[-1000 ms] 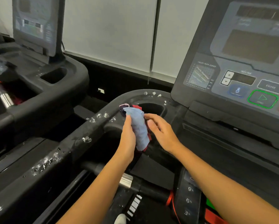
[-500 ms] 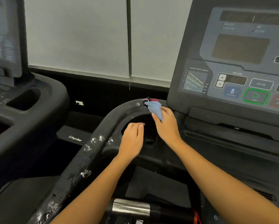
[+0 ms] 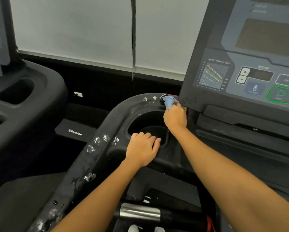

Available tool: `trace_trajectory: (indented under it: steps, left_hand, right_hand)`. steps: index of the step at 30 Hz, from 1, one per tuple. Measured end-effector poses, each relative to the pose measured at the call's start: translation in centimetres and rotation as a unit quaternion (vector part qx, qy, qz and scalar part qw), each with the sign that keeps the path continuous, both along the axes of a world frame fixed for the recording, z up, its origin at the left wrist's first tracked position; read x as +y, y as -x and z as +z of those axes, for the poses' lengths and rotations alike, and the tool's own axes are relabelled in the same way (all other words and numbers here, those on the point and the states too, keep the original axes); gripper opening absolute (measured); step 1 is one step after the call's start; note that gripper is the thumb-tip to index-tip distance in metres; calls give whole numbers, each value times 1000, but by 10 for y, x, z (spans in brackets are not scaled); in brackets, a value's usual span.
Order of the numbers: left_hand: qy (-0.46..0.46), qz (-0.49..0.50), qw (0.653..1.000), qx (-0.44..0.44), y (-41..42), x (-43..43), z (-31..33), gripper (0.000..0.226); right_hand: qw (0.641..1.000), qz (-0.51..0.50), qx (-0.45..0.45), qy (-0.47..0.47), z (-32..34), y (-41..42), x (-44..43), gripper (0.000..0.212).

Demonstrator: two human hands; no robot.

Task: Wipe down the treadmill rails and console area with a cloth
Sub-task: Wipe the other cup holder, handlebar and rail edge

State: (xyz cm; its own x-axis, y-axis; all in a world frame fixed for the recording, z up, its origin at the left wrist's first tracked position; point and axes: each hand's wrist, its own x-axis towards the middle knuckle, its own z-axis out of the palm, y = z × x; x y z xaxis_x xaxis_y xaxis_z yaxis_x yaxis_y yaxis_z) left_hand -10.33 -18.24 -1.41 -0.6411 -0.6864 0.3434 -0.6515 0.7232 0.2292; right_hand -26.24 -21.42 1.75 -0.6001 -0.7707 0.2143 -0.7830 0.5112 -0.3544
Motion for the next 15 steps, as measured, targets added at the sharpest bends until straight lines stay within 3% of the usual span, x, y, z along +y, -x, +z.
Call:
trace_trajectory:
  steps: [3,6,10,13,15]
  left_hand:
    - [16,6,1000,-3,1,0,1,50]
    - [30,9,1000,-3,1,-1,1,47]
    - [40,4,999,-5,0,-1,0,44]
    - [38,0,999,-3,1,-1,0,43]
    - [34,4,999,-5,1,-1,-1,43]
  right_hand:
    - [994,80,67,-26,-1,-13,-10,56]
    - [987,136,87,-18,-8,-12,-17,59]
    - [998,55,39,8,-10,0,-17,55]
    - [997,19,-36,-72,1,2,-23,55]
    - [993,46,-28,-109,6,-2,-30,53]
